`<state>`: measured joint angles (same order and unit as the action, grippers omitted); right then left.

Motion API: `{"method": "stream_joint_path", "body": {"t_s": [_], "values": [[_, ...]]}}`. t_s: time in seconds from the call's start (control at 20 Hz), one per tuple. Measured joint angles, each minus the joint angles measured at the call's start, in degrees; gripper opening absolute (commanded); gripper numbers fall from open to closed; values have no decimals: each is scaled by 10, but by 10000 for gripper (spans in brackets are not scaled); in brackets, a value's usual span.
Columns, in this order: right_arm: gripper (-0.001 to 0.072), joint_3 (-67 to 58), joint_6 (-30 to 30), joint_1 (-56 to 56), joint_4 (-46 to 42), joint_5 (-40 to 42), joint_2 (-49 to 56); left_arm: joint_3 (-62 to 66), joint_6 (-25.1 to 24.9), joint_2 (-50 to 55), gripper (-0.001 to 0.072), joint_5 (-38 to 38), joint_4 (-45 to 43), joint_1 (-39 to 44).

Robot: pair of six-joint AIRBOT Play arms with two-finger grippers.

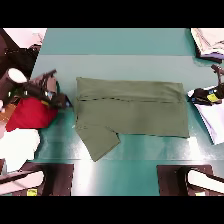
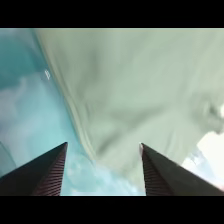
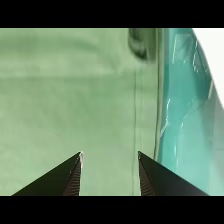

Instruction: Fold the shirts.

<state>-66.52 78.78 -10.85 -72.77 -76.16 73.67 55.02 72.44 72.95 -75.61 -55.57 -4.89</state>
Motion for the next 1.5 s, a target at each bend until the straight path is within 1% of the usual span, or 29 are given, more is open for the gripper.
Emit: {"method": "stream_joint_path", "body": {"t_s": [0.15, 0.3, 0.45, 0.65, 0.7, 0.75, 0.8, 0.85, 0.95, 1.1, 1.25, 1.35, 1.5], "values": [[407, 24, -16, -16, 30, -3, -30, -141, 16, -86, 538, 20, 8, 31], [407, 33, -26, -24, 65, -3, -42, -238, 23, -132, 538, 58, 38, 73], [406, 37, -31, -28, 85, -3, -46, -292, 34, -150, 538, 87, 67, 99], [406, 39, -33, -29, 97, -3, -48, -320, 42, -157, 535, 129, 112, 113], [406, 39, -34, -29, 99, -3, -48, -323, 40, -158, 371, 142, 124, 114], [406, 39, -34, -29, 99, -3, -48, -326, 37, -158, 138, 165, 128, 116], [406, 39, -34, -29, 99, -3, -48, -328, 35, -158, 61, 184, 126, 115], [405, 39, -34, -29, 101, -3, -49, -328, 33, -158, 60, 195, 133, 115], [406, 39, -35, -29, 102, -5, -49, -329, 33, -159, 30, 204, 152, 116], [406, 56, -42, -29, 93, -21, -56, -325, 27, -159, 29, 208, 167, 117], [406, 108, -46, -43, 59, -29, -81, -306, 12, -160, 30, 193, 173, 117], [407, 153, -48, -77, 43, -31, -101, -290, 0, -160, 30, 177, 177, 117], [407, 220, -55, -156, 37, -31, -114, -269, -14, -160, 30, 162, 178, 117]]}}
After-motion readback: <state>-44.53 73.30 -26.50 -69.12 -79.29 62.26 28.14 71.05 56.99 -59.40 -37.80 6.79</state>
